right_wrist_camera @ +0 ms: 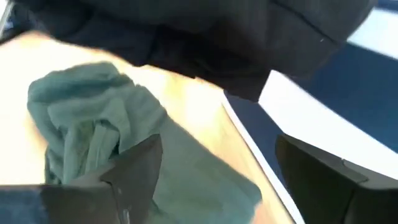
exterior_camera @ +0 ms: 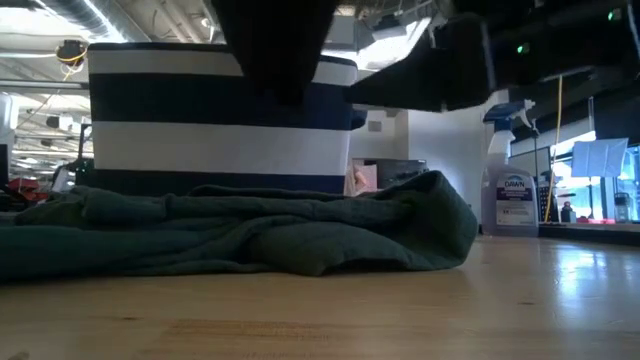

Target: Fold Laundry from Bin

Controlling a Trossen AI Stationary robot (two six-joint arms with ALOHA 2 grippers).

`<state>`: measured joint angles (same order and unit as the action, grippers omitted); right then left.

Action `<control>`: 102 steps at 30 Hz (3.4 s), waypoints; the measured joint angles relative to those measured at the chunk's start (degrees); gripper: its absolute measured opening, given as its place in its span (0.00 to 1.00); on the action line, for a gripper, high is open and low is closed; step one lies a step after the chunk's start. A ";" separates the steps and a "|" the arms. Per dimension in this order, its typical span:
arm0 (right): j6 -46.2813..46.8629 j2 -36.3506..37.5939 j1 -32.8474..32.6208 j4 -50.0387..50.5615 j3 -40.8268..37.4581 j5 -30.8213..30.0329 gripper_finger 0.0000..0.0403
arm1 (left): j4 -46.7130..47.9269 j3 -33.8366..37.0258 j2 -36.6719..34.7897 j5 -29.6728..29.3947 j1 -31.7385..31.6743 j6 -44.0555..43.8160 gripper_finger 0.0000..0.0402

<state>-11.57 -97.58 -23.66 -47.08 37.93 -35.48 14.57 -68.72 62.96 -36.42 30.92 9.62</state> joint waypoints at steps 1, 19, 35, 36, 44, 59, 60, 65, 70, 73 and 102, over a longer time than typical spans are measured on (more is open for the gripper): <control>-1.75 -1.65 0.04 -3.51 0.00 0.02 0.77 | 0.11 -0.52 0.01 0.15 0.00 0.05 0.03; -35.81 -20.70 3.91 -28.72 18.54 -4.31 0.77 | 5.73 -11.02 0.02 -0.44 0.00 1.57 0.03; -29.89 -19.78 6.11 -42.91 11.26 4.38 0.85 | 10.46 -13.95 0.02 -2.04 -0.04 1.63 0.03; -29.81 -19.70 6.73 -42.93 11.62 5.09 0.86 | 10.40 -13.95 0.02 -2.04 -0.04 1.62 0.03; -33.73 -19.67 8.28 -42.91 12.98 9.62 0.91 | 10.34 -13.95 0.00 -2.08 -0.04 1.48 0.03; -44.29 -19.67 7.98 -42.87 12.98 8.13 0.91 | 11.57 -15.63 -0.13 -3.67 -0.04 1.39 0.03; -44.82 -19.67 7.94 -42.87 12.98 8.05 0.91 | 12.14 -15.63 -0.13 -4.00 -0.04 1.29 0.03; -46.76 -19.67 7.89 -42.90 13.77 6.52 0.91 | 13.53 -15.63 -0.11 -4.62 -0.04 -0.15 0.03; -50.88 -19.66 7.93 -42.87 16.32 6.63 0.91 | 13.53 -15.63 -0.11 -4.59 -0.04 -0.54 0.03; -51.66 -19.63 7.93 -41.45 17.79 7.86 0.91 | 13.52 -15.63 -0.11 -4.57 -0.04 -0.56 0.03; -44.85 -21.24 7.93 -20.39 29.35 15.61 0.91 | 10.15 -15.63 0.12 -3.72 -2.05 -0.06 0.03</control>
<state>-56.42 -118.82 -15.73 -67.48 67.29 -19.87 24.72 -84.36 63.08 -40.15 28.87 9.56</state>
